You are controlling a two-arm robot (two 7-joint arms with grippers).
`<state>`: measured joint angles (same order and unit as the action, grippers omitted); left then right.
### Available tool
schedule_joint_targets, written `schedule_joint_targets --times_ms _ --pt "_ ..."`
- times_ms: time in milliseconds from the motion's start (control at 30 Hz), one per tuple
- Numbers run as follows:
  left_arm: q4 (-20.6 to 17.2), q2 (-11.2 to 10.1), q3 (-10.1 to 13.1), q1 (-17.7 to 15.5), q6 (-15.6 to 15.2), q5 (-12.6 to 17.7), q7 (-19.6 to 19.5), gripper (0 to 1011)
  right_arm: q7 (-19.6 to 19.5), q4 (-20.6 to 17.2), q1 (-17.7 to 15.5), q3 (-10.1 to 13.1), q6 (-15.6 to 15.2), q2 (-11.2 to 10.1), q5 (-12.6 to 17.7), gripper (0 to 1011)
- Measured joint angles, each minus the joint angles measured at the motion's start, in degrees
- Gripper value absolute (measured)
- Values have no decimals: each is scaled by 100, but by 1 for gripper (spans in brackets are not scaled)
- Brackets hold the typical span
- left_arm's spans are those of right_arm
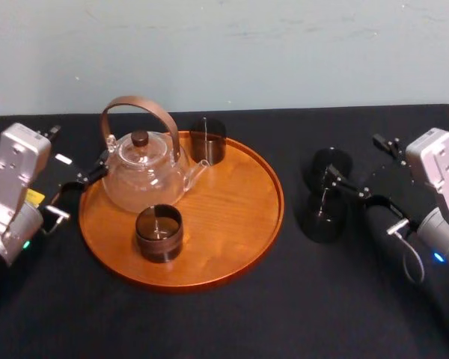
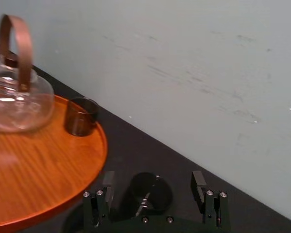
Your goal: Pick up the glass from the table and place it on the tray.
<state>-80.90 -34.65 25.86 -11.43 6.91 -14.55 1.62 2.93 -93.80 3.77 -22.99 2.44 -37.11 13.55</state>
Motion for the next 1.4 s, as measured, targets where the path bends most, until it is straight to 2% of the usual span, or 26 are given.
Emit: schedule_joint_targets --times_ms 167,433,667,900,1400 --pt "0 0 0 0 0 0 0 1001 149 -316 -273 120 -112 -59 185 1002" --pt "0 0 0 0 0 0 0 1001 372 -567 -607 332 -322 -132 451 1002" --pt "0 0 0 0 0 0 0 1001 531 -555 -707 439 -461 -111 586 1002" --pt "0 0 0 0 0 0 0 1002 756 -423 -692 483 -628 23 680 1002" --pt "0 0 0 0 0 0 0 1001 1066 -249 -658 567 -766 239 657 1002"
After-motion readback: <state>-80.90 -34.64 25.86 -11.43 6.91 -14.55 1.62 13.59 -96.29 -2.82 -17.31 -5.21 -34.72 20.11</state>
